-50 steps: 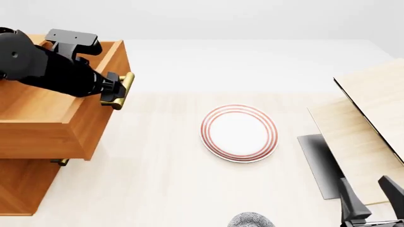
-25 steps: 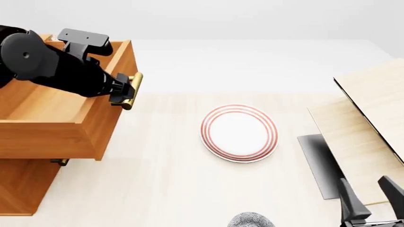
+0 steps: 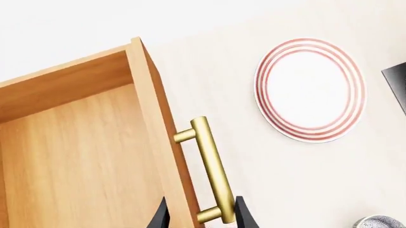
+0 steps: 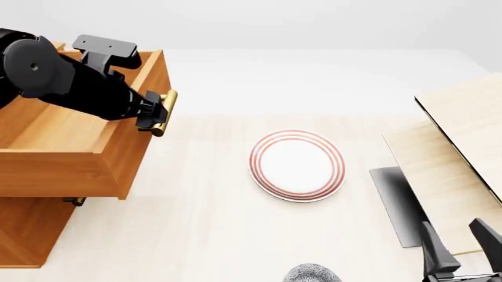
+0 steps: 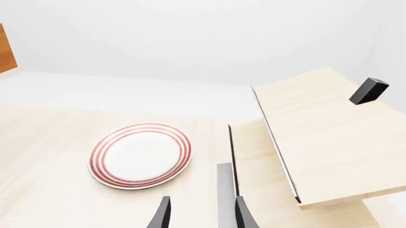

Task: Open the top drawer of the cabinet and put the bowl in it.

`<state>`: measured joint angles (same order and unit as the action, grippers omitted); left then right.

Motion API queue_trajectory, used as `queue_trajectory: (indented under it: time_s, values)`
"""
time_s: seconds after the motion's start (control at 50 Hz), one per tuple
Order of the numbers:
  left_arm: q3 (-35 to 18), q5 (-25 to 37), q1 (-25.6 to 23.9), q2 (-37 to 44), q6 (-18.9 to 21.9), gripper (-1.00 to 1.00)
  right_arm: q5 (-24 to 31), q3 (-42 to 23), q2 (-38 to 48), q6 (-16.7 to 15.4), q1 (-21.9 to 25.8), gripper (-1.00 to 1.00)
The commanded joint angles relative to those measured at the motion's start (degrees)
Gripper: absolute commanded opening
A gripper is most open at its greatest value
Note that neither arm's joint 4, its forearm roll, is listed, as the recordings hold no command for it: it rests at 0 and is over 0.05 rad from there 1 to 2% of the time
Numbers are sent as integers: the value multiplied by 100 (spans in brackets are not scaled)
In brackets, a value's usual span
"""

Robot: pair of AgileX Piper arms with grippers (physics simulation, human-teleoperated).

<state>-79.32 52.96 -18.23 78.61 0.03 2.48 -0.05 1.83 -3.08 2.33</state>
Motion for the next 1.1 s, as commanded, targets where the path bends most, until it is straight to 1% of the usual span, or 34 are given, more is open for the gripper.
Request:
queue_trajectory:
  time_s: [0.02, 0.12, 0.34, 0.54, 0.64, 1.1]
  values:
    - [-170, 37, -233, -10, 237, 100, 7, 2, -6, -5, 2, 100]
    - [-209, 91, -226, -68, 242, 100, 11, 2, -11, -9, 4, 100]
    - [-113, 137, -186, -255, 264, 100, 25, 2, -20, -13, 6, 100]
    - [-211, 240, -250, -377, 191, 100, 18, 2, -4, -15, 8, 100]
    - [-128, 257, -205, -480, 243, 100, 28, 2, -9, -18, 10, 100]
    - [-236, 512, -179, -794, 402, 100, 49, 2, -19, -28, 17, 100]
